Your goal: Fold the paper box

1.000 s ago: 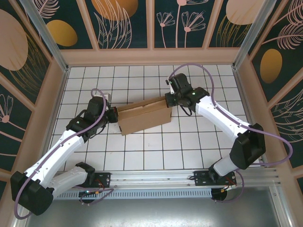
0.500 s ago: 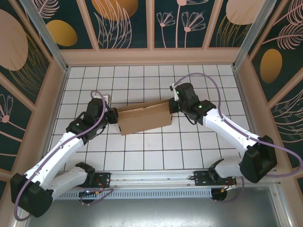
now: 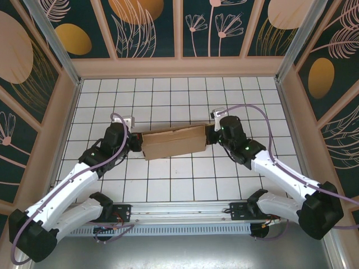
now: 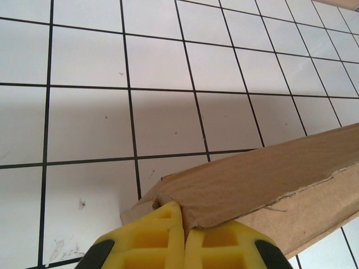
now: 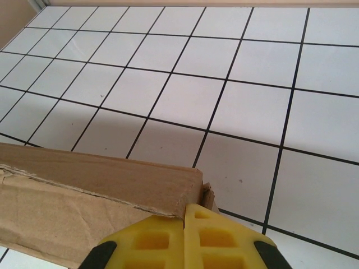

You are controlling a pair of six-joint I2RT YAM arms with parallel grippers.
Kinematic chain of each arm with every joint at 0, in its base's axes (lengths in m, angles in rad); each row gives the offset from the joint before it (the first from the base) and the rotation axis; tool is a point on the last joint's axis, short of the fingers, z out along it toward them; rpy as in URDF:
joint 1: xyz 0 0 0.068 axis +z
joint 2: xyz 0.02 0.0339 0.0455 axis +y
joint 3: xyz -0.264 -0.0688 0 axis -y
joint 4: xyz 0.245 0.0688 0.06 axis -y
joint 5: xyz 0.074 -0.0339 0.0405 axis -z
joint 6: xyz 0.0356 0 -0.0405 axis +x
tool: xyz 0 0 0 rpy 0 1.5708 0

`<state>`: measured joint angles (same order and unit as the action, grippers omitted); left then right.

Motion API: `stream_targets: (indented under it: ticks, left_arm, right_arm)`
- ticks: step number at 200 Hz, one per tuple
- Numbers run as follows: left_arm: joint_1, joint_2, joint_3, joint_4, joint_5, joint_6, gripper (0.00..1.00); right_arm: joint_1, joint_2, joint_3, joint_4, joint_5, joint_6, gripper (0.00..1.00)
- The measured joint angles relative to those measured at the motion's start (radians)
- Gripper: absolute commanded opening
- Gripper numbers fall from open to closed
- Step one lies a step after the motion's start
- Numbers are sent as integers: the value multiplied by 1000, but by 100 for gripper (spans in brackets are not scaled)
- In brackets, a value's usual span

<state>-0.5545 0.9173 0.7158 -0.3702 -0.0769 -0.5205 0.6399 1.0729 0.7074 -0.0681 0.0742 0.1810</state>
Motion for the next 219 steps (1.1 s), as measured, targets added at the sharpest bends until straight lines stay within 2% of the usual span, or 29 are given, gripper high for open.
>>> stream_targets:
  ticks: [12, 37, 75, 131, 144, 151, 180, 192, 219]
  left_arm:
    - [-7, 1, 0, 0, -14, 0, 0]
    - [-11, 9, -3, 11, -41, 0, 0]
    - [-22, 14, -25, 56, -67, 0, 0]
    - [-42, 12, -35, 74, -90, 8, 0]
    - [-43, 12, -36, 76, -90, 11, 0]
    - [-43, 12, -37, 79, -91, 12, 0]
    - [-48, 12, -37, 80, -97, 19, 0]
    - [-48, 12, -37, 80, -100, 19, 0]
    - [-53, 12, -41, 84, -107, 19, 0]
  right_arm:
    - [1, -3, -6, 13, 0, 0, 6]
    - [2, -3, -6, 16, -2, -12, 25]
    - [2, -8, -4, 7, -24, -22, 41]
    - [-1, -122, 12, 20, -96, -51, 53]
    - [-5, -147, 12, 34, -117, -52, 51]
    - [-9, -156, 14, 40, -127, -51, 47]
    - [-19, -133, 63, 42, -152, -32, 11]
    - [-22, -95, 104, 38, -162, -11, 1]
    - [-22, 6, 174, 25, -188, 29, 0]
